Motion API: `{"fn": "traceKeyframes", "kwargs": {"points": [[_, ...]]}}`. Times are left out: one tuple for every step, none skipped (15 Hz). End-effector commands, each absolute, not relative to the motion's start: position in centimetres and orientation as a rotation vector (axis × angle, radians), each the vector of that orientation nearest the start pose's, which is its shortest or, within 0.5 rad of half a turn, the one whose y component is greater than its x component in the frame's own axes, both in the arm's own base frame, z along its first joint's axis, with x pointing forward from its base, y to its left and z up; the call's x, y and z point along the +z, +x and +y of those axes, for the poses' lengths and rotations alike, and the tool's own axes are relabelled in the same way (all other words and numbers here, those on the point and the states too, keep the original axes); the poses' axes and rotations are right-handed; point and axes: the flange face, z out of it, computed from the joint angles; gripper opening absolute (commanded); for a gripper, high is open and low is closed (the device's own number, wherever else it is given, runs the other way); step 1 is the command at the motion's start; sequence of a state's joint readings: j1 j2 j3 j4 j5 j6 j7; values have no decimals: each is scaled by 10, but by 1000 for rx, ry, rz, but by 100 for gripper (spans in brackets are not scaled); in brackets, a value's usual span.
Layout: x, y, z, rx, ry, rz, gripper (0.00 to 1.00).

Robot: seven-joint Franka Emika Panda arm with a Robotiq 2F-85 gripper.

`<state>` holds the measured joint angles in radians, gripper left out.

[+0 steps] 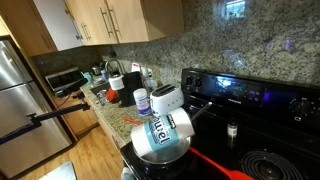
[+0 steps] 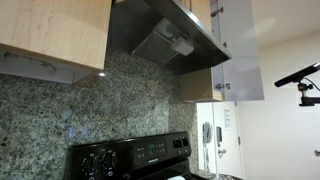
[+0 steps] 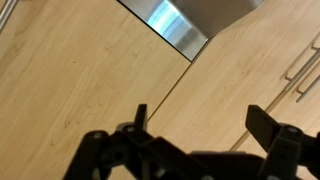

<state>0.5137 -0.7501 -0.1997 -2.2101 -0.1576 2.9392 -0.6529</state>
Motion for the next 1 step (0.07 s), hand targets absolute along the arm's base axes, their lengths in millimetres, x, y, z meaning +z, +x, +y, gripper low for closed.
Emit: {"fn": "traceKeyframes", "kwargs": {"points": [[816,334,69,-2235,-2188,-1226,100]]}}
